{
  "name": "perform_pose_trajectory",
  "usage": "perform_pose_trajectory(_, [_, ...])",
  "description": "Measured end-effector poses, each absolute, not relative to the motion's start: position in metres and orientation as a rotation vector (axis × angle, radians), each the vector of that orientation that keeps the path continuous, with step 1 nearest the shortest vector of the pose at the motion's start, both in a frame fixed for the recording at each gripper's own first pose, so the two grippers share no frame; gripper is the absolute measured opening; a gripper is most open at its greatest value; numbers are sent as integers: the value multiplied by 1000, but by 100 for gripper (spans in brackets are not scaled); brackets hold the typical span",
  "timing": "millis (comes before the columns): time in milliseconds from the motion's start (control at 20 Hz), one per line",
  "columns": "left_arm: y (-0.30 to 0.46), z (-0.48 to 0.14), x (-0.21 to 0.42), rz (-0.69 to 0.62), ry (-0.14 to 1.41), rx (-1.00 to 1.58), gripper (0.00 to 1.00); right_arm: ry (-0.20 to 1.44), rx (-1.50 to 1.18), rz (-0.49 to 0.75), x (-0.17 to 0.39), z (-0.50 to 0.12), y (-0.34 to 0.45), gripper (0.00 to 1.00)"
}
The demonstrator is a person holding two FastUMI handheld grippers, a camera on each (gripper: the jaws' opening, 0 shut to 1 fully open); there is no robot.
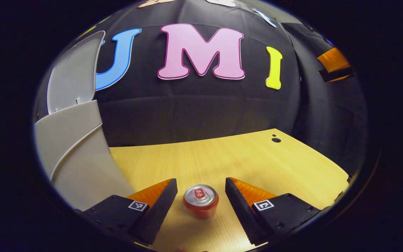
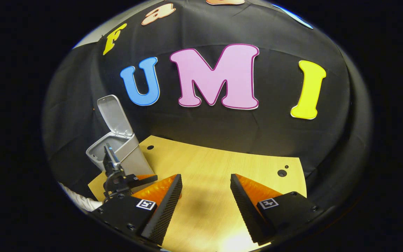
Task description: Press the lid of the desktop garbage bin to open it, pick up the crumpled paper on the desktop and throw it into the bin, then pick up the pop can on the desktop and drop it into the bin, and finally close the garbage bin lid.
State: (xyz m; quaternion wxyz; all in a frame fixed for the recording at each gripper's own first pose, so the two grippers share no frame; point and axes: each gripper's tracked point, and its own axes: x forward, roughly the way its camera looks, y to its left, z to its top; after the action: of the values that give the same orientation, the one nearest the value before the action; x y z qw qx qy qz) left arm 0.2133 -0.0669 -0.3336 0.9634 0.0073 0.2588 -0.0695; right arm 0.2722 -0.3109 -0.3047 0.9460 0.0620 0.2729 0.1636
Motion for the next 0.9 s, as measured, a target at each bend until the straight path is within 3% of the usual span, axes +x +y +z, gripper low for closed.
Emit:
perform_pose_trajectory(450, [-71,-411,198,-125,743,-39,93,582,137,310,265,-316,-326,90])
perform_pose_trajectory(500, [-72,-408,198,-131,740,-41,88,586,137,304,263,-317,-329,90])
perform_pose_trajectory(750, [-80,-365,200,-166,679,-35,86,580,169,270,259,-312,-334,90])
perform_pose_trajectory(900, [-81,-299,196,-191,600,-76,86,547,175,259,252,-297,-332,89])
